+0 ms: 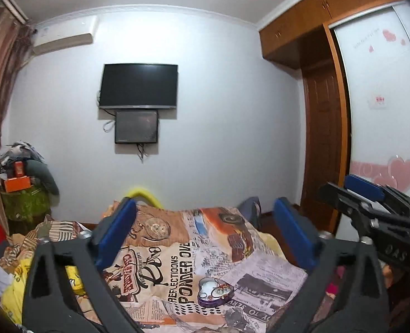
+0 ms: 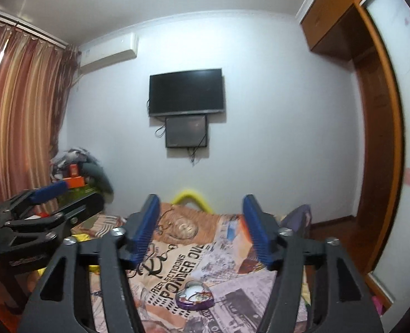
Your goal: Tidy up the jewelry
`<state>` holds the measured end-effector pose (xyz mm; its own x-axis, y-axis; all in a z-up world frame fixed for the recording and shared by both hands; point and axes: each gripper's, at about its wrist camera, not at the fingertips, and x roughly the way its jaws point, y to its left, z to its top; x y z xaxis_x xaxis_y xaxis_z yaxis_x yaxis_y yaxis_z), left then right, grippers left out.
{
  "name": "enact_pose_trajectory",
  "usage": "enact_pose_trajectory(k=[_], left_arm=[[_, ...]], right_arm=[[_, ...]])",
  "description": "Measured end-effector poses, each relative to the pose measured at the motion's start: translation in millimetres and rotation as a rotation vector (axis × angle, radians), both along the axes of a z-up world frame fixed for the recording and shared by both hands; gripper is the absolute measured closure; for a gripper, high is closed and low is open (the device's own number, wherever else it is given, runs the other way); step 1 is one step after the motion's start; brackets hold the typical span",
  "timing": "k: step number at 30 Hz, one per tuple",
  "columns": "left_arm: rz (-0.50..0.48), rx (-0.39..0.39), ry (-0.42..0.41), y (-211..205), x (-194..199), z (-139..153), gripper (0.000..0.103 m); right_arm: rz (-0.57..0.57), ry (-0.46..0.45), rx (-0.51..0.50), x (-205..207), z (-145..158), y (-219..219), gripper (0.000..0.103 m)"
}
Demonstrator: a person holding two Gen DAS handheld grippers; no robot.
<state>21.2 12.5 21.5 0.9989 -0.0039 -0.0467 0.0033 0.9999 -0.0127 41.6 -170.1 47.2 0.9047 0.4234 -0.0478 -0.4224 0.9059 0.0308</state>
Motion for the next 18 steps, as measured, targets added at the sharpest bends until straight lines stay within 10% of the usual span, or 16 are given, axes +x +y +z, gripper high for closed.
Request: enact_pose_trajectory(k=[5, 18], left_arm=[[0.018, -0.016, 0.012, 4, -8, -2, 0.001], [0.023, -0.006, 0.012, 0, -23, -8, 0.001]], right_arm=[[-0.089, -0.049, 0.003, -11, -4, 5, 0.000], [-0.099, -0.033, -0.003, -23, -8, -5, 0.000]])
